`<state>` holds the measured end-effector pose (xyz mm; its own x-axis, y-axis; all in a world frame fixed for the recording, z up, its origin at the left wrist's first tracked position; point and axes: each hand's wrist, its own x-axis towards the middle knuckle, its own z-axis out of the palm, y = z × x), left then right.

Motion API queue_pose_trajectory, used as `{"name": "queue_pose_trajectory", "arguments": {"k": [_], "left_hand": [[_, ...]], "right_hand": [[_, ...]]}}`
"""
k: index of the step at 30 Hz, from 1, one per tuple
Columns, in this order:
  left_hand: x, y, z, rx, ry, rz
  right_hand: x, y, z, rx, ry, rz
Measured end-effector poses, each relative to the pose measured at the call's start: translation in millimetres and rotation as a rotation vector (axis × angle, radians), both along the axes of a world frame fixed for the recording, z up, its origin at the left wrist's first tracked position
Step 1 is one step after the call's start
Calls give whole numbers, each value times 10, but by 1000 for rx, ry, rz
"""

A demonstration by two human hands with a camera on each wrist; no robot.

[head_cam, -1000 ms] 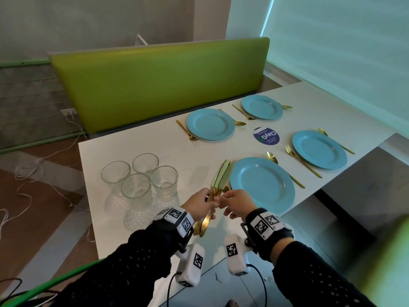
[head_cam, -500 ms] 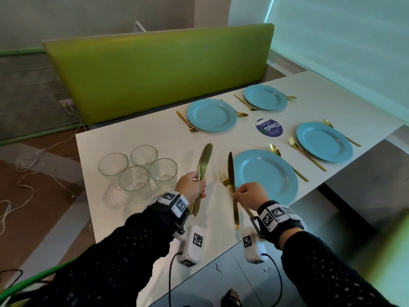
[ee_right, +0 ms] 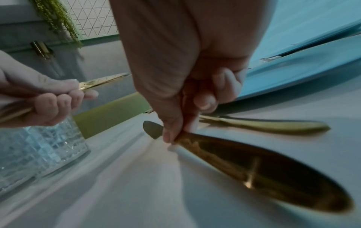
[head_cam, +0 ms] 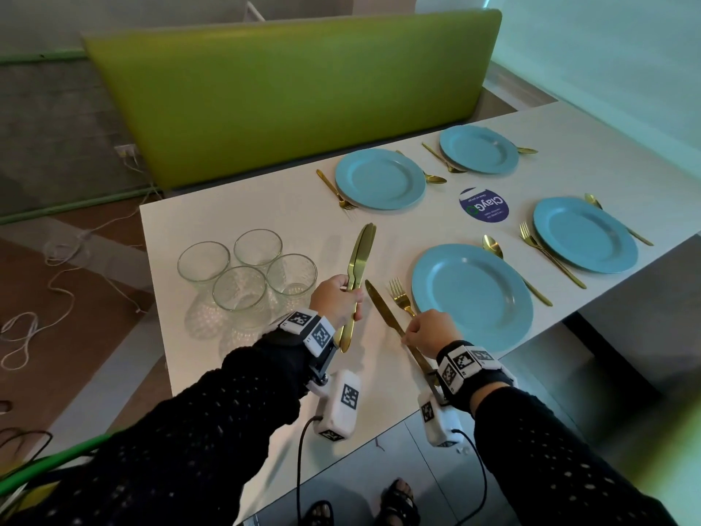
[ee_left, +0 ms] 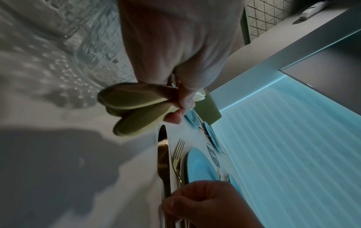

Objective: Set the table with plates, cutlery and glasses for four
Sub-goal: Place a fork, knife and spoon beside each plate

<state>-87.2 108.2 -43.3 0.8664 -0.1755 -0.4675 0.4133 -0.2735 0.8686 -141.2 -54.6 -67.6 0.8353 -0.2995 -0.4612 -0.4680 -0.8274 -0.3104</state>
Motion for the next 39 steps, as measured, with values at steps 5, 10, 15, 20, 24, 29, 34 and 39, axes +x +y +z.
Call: {"name": "queue_pose_trajectory", "arguments": {"k": [5, 10, 15, 20, 24, 29, 34, 39], "left_hand": [[6, -30, 26, 22, -6, -20], [-1, -54, 30, 27, -3, -35], [-25, -59, 27, 24, -1, -40], [-41, -57, 41, 24, -2, -42], [-43, -55, 54, 20, -8, -41], [-53, -66, 47, 2, 5, -25], [-64, -69, 25, -10, 20, -13], [-64, -87, 8, -3, 10, -17]], "right_hand": [[9, -10, -34, -43, -41, -62], [7, -8, -95, -58, -73, -121], [21, -28, -134, -54, -73, -147], [38, -47, -173, -50, -86, -178], [54, -63, -188, -30, -82, -183], [60, -70, -208, -20, -89, -185], [60, -88, -218, -16, -88, -180], [54, -115, -214, -17, -85, -169]]}}
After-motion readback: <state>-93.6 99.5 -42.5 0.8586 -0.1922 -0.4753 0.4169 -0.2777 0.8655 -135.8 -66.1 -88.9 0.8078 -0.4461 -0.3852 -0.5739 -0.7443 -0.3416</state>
